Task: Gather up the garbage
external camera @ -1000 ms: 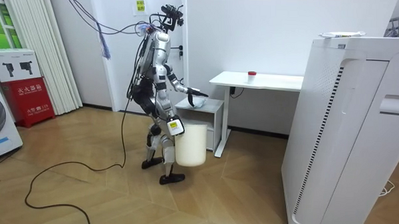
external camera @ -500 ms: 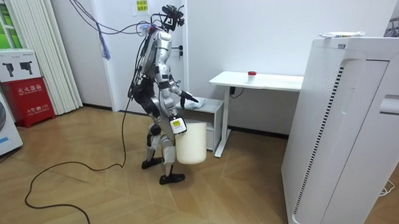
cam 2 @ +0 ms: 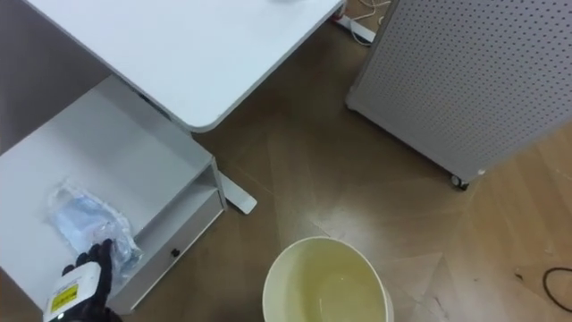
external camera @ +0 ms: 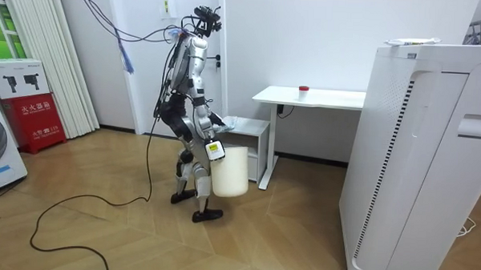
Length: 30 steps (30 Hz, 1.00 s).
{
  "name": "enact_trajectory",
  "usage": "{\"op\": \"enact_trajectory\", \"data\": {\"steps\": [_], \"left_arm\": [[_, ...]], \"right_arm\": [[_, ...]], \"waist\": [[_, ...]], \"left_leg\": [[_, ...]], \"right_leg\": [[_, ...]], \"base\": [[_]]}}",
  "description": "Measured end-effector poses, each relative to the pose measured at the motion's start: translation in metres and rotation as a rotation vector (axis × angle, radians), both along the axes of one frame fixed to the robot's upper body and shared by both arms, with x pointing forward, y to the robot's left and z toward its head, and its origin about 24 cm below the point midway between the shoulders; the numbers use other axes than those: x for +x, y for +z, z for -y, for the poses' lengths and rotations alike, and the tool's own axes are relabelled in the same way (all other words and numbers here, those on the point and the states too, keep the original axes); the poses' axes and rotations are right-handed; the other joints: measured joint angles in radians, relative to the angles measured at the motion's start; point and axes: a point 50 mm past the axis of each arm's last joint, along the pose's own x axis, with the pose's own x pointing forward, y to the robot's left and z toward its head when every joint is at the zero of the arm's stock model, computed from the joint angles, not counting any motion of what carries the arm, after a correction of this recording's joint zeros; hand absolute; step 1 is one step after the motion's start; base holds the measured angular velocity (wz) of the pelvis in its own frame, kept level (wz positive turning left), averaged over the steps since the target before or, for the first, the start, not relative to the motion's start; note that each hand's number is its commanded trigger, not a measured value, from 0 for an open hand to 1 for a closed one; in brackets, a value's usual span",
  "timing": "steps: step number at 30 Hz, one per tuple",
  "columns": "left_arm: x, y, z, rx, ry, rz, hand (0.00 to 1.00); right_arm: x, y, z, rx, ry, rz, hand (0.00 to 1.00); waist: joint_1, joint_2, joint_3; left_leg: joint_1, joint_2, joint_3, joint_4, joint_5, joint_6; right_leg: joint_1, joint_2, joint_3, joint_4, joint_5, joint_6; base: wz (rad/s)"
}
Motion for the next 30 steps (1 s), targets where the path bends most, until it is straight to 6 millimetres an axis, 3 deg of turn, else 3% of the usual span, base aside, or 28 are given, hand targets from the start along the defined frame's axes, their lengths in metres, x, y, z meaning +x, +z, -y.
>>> {"op": "enact_trajectory", "data": {"steps": [3, 6, 19, 30], "left_arm": [[-0.004, -0.002, 0.0, 0.001, 0.001, -0.009, 0.69], [0.001, 0.002, -0.001, 0.018, 0.007, 0.031, 1.0], [0.01, 0.012, -0.005, 0.043, 0.063, 0.088, 1.0], [0.004, -0.001, 0.007, -0.014, 0.056, -0.015, 1.0]], "right_arm": [[-0.001, -0.002, -0.004, 0.007, -0.003, -0.01, 1.0], [-0.002, -0.003, -0.008, 0.015, -0.004, -0.022, 1.0], [0.0, -0.004, -0.015, 0.034, 0.001, -0.022, 1.0], [0.009, 0.0, -0.018, 0.042, 0.015, 0.003, 1.0]], "waist": [[0.004, 0.0, 0.0001], [0.02, 0.0, 0.0001], [0.032, -0.005, 0.0036], [0.033, -0.008, 0.0097]], "left_leg": [[0.006, -0.003, -0.001, -0.014, 0.002, 0.001], [0.02, -0.009, 0.001, -0.035, 0.009, 0.003], [0.012, -0.008, -0.002, -0.044, 0.01, 0.001], [-0.047, -0.003, -0.023, -0.013, 0.01, 0.001]], "right_leg": [[0.008, 0.0, 0.001, -0.011, 0.006, 0.002], [0.018, -0.002, 0.003, -0.024, 0.013, 0.004], [0.009, -0.001, -0.001, -0.027, 0.012, 0.004], [-0.025, 0.004, -0.015, -0.038, 0.013, 0.004]], "base": [[0.0], [0.0], [0.0], [0.03]]}}
